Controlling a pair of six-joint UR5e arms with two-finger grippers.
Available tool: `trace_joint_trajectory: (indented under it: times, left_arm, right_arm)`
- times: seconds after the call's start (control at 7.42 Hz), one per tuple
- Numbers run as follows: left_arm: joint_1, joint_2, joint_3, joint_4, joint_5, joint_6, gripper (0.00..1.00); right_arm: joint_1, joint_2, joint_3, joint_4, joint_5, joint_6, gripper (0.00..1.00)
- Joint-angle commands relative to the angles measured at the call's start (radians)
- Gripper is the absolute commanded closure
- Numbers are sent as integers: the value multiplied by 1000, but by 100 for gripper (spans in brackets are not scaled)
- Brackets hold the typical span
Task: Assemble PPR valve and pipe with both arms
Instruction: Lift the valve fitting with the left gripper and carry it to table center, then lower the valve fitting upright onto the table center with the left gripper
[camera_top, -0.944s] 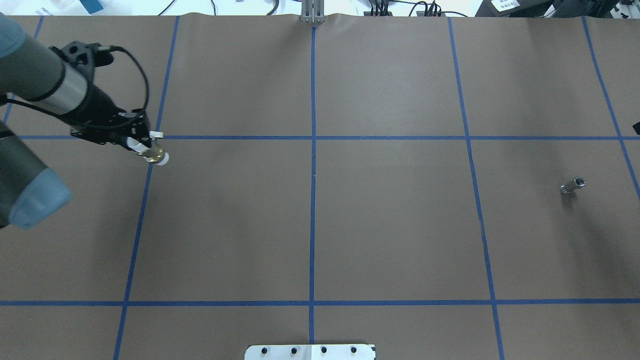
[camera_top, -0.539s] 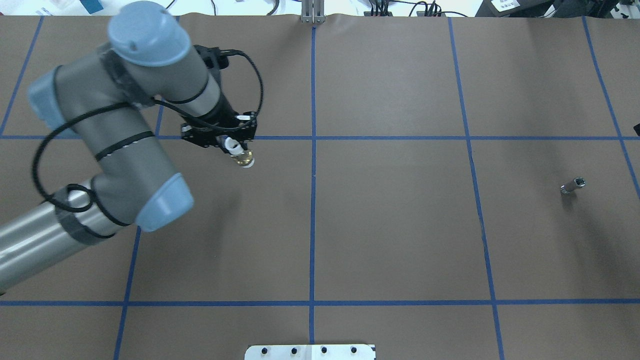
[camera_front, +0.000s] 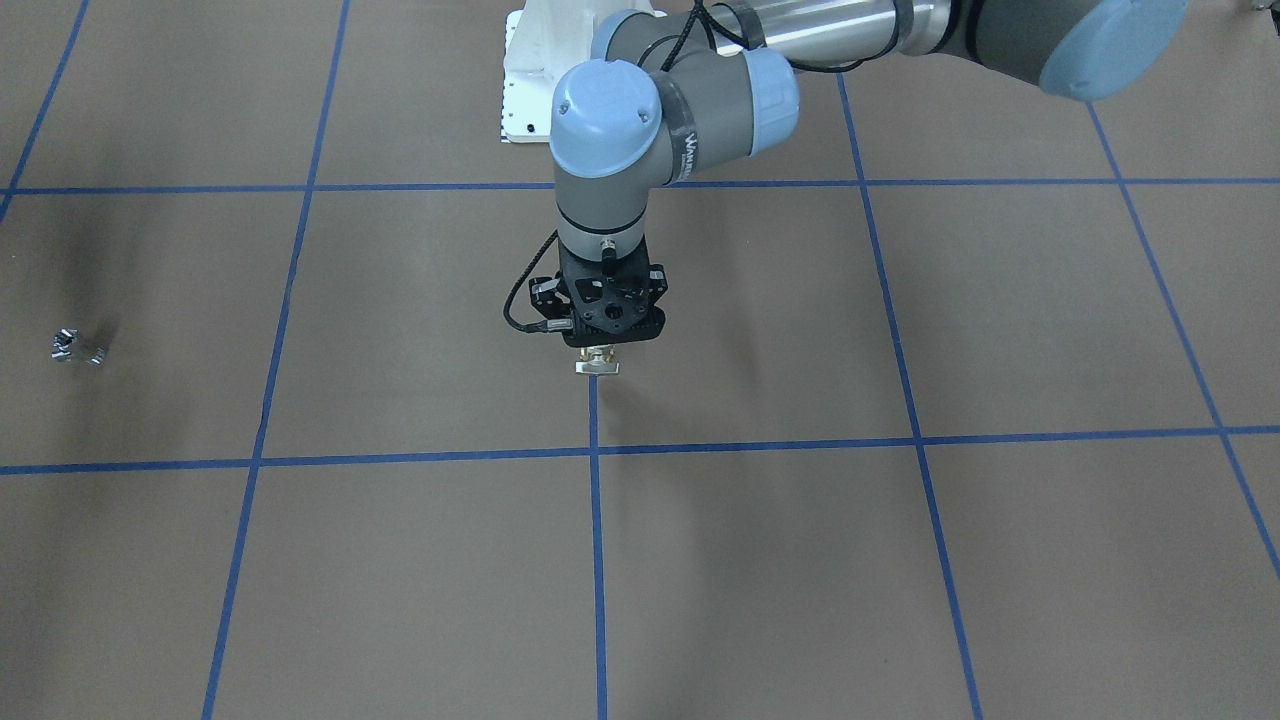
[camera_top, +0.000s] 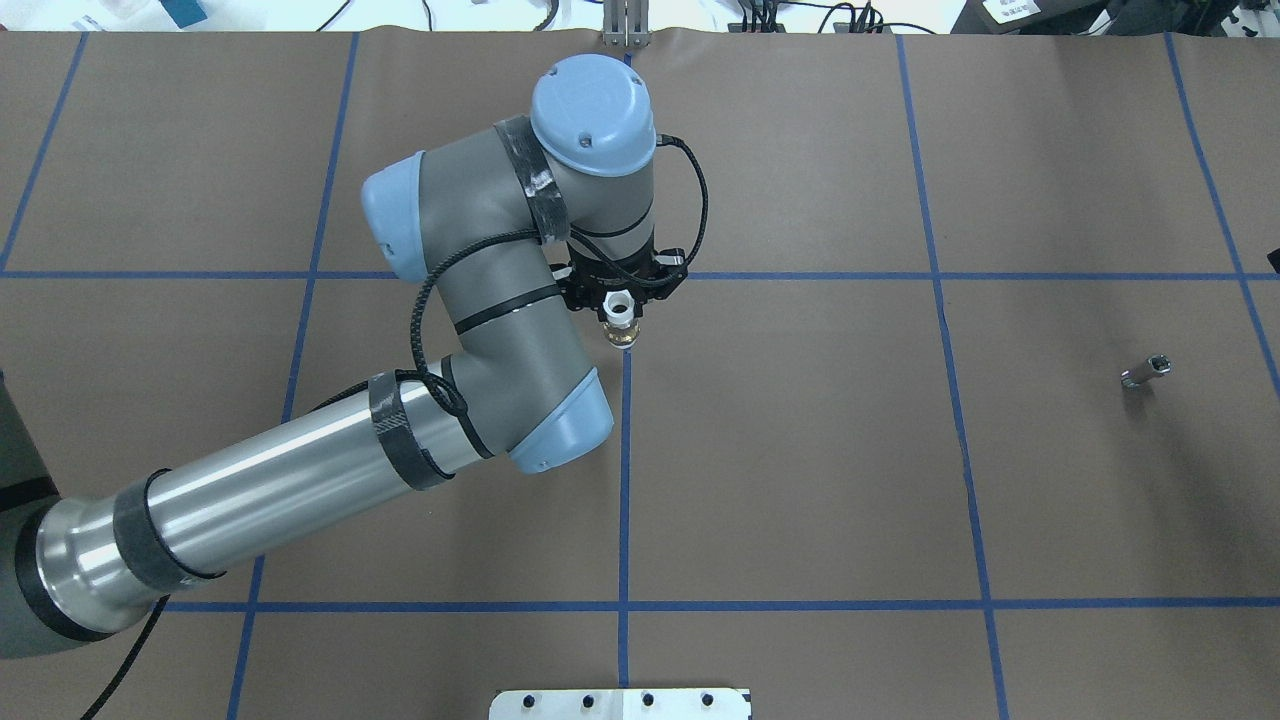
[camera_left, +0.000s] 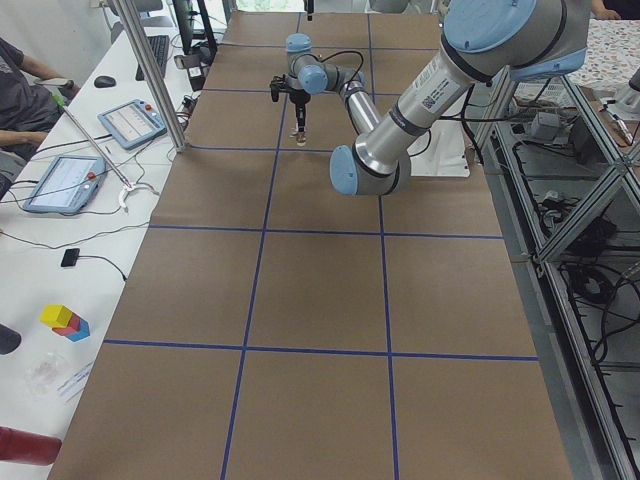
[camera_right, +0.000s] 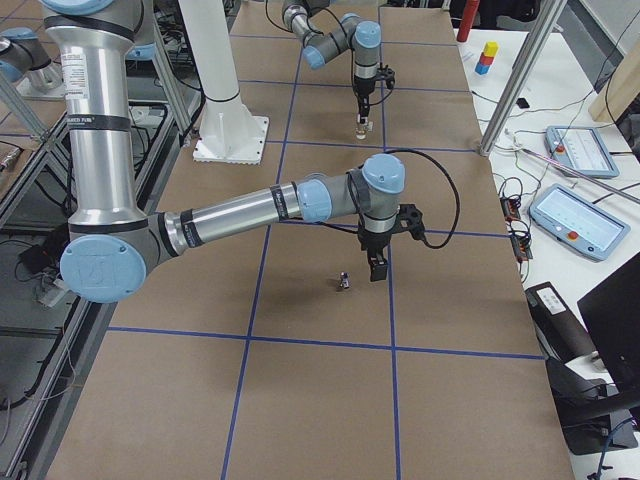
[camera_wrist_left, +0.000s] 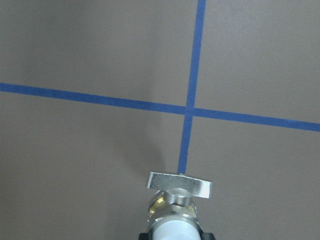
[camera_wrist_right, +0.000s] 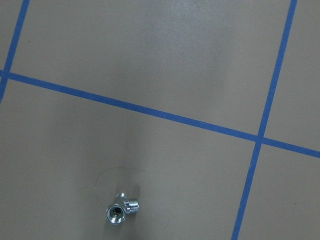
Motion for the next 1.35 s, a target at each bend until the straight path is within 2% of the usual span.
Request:
trace_joint_trajectory:
  times: [0.0, 1.21]
  left_arm:
    - [35, -13, 37, -12, 37, -5, 100]
    - [35, -5, 44, -31, 39, 1, 100]
  right_arm:
    - [0, 0, 0, 0, 1, 17, 0]
    - [-2, 0, 0, 0, 1, 18, 0]
